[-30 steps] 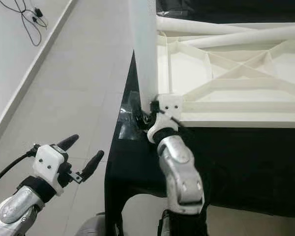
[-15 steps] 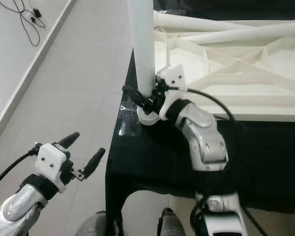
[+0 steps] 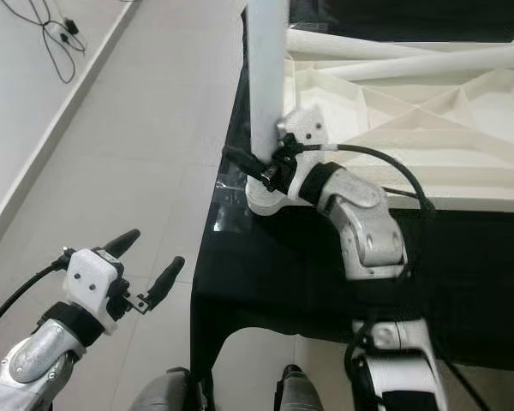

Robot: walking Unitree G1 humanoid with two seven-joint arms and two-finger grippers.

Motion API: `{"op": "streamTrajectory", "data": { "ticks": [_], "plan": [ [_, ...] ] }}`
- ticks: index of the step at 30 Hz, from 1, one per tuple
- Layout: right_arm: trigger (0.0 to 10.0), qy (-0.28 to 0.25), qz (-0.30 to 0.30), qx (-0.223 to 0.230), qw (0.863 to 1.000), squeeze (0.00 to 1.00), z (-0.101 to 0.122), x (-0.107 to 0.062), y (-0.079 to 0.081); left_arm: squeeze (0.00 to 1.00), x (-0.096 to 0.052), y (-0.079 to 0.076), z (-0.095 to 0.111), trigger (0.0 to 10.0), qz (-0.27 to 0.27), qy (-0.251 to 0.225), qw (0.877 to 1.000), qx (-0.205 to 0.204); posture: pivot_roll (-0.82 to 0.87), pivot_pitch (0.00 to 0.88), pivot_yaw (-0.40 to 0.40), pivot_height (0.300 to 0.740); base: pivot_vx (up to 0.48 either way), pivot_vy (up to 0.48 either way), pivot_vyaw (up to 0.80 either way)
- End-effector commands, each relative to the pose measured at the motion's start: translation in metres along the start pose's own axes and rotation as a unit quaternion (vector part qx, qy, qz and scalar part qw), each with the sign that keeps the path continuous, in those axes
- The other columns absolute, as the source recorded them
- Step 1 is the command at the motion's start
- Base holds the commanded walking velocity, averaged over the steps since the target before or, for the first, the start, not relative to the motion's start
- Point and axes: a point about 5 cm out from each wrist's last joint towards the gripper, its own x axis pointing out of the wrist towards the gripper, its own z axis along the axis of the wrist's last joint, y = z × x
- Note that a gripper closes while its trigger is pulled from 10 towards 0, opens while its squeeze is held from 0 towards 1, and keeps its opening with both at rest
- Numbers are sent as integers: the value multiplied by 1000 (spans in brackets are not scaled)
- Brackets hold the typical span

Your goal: Building children table

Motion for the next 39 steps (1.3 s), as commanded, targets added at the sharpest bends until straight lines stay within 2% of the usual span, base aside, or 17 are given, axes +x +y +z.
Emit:
{"op": "streamTrajectory", "data": {
  "ticks": [1, 3, 4, 9, 10, 11, 15, 16, 17, 22, 23, 24, 25, 36, 37, 38, 39],
  "plan": [
    [0, 87, -98, 51, 990, 0, -42, -20, 9, 0, -5, -1, -7, 10000, -8, 14, 1000, -9, 11, 270, 68, 740, 0, 0, 0],
    [0, 142, -225, 19, 964, 0, -63, -57, 39, 0, -3, -1, -7, 10000, -28, 11, 999, -26, 11, 267, 83, 740, 0, 0, 0],
    [0, 149, -240, 21, 959, 0, -67, -60, 45, 0, -2, -3, -8, 10000, -45, 11, 998, -34, -9, 248, 92, 740, 0, 0, 0],
    [0, 116, -211, 24, 970, 0, -64, -30, 49, 0, 0, -11, -10, 10000, -121, 8, 991, -55, -2, 215, 94, 740, 0, 0, 0],
    [1098, 113, -195, 30, 974, 0, -64, -24, 51, 0, 0, -12, -10, 10000, -134, 8, 989, -62, -4, 202, 94, 740, 0, 0, 0],
    [10000, 103, -174, 45, 978, 0, -64, -16, 53, 0, 0, -17, -11, 10000, -153, 8, 985, -78, -8, 190, 94, 740, 0, 0, 0],
    [10000, 85, -136, 70, 985, 0, -60, -5, 55, 0, -1, -25, -12, 10000, -188, 10, 976, -111, -14, 173, 96, 740, 0, 0, 0],
    [10000, 79, -121, 71, 987, 749, -59, -3, 53, 0, 0, -27, -13, 10000, -198, 11, 973, -122, -12, 164, 96, 740, 0, 0, 0],
    [10000, 70, -117, 73, 988, 1000, -55, -2, 53, 0, 0, -29, -13, 10000, -206, 11, 969, -133, -11, 162, 96, 740, 0, 0, 0],
    [10000, 32, -39, 83, 995, 1000, -40, 7, 44, 0, 3, -31, -16, 10000, -227, 14, 962, -154, -6, 143, 91, 740, 0, 0, 0],
    [10000, 18, -6, 68, 997, 855, -32, 10, 37, 0, 5, -31, -17, 10000, -231, 13, 961, -155, 0, 138, 87, 740, 0, 0, 0],
    [10000, 18, -6, 68, 997, 855, -32, 10, 37, 0, 5, -31, -17, 10000, -231, 13, 961, -155, 0, 138, 87, 740, 0, 0, 0],
    [10000, 5, 56, 63, 996, 0, -22, 14, 25, 0, 8, -32, -19, 10000, -233, 12, 960, -157, 3, 133, 81, 740, 0, 0, 0],
    [10000, 39, 205, -21, 978, 0, -9, 28, 0, 0, 16, -34, -21, 10000, -252, 6, 953, -168, 27, 125, 58, 740, 0, 0, 0],
    [4196, 46, 227, -22, 973, 0, -10, 29, 0, 0, 16, -34, -21, 10000, -252, 6, 953, -169, 29, 125, 55, 740, 0, 0, 0],
    [0, 58, 252, -14, 966, 0, -12, 30, 1, 0, 17, -34, -21, 10000, -252, 5, 952, -171, 30, 126, 50, 740, 0, 0, 0],
    [0, 58, 252, -14, 966, 0, -12, 30, 1, 0, 17, -34, -21, 10000, -252, 5, 952, -171, 30, 126, 50, 740, 0, 0, 0]
  ]
}}
